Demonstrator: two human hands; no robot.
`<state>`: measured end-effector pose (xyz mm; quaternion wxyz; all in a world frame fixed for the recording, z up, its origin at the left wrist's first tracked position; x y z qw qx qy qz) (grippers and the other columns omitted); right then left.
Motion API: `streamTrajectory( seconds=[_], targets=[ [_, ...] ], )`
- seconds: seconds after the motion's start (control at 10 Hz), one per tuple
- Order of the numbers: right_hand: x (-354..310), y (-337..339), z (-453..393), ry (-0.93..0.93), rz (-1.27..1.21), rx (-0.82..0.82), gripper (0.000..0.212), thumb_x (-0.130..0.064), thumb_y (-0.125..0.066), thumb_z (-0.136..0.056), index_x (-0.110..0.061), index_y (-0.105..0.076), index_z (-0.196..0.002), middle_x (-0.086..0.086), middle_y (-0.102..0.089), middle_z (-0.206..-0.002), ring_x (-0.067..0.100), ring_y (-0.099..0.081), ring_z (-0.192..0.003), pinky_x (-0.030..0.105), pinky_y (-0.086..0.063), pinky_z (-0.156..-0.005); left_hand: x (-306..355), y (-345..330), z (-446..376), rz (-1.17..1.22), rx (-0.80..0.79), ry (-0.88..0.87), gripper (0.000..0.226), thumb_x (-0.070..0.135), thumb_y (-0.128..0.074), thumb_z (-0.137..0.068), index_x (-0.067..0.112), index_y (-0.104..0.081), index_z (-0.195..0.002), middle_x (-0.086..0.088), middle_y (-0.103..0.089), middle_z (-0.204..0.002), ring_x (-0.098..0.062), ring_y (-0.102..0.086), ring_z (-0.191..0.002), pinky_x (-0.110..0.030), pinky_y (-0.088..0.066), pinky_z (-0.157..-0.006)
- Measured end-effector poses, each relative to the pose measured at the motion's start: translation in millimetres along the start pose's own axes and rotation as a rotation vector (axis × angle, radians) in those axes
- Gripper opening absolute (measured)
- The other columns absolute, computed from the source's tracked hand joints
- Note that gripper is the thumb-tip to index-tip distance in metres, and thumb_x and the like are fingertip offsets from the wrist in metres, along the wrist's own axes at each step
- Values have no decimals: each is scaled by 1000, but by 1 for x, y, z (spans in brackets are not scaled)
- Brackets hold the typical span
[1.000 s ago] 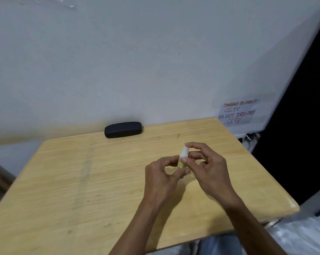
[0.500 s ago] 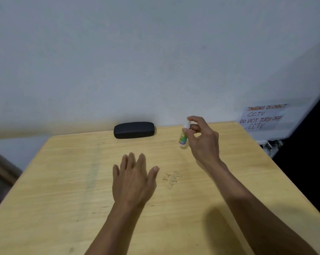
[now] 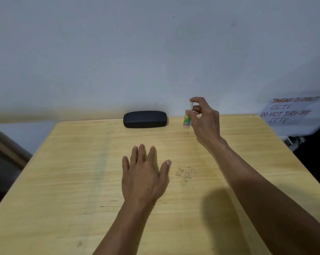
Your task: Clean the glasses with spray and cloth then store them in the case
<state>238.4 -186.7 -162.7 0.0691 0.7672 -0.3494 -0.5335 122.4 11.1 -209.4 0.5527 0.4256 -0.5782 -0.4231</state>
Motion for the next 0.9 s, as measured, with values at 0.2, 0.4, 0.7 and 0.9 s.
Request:
streamTrajectory(
  seconds=[0.2,0.4,0.7,0.9],
  targets=[
    [-3,4,3,15,64,-25,30,-26,-63,-94,-33,-54,-122,2,-74,-107,19,-69,-93,45,-59,-75,0,0,0,1,-6,-1,77,72,-13,-92,29,-20,-156,-6,-11,-168,-24,2,-155,-52,-3,-125],
    [-8,16,6,26,48,-20,39,-25,-68,-93,-29,-56,-130,7,-72,-118,21,-70,-99,41,-59,-81,1,1,2,7,-16,5,77,72,-14,-92,30,-17,-156,-4,-9,-168,-23,4,-155,-52,-2,-125],
    [-10,45,41,-45,-146,-14,38,-29,-75,-88,-30,-62,-123,-10,-67,-105,11,-68,-91,49,-62,-72,4,9,7,71,73,21,60,64,-34,-93,26,-53,-136,-3,-42,-156,-23,-24,-151,-49,-16,-124],
    [-8,75,110,-148,-248,-77,39,-23,-78,-86,-33,-65,-121,-12,-72,-103,5,-69,-87,46,-61,-84,5,25,37,238,234,50,34,46,-55,-88,18,-71,-97,-2,-69,-111,-21,-59,-116,-36,-41,-101]
  ],
)
Point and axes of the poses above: each hand's wrist, its own z-axis away from the middle knuckle, its own y-axis out of the back of the hand, x = y × z, the point moved 2 cm from there along -z, towards the middle knuckle
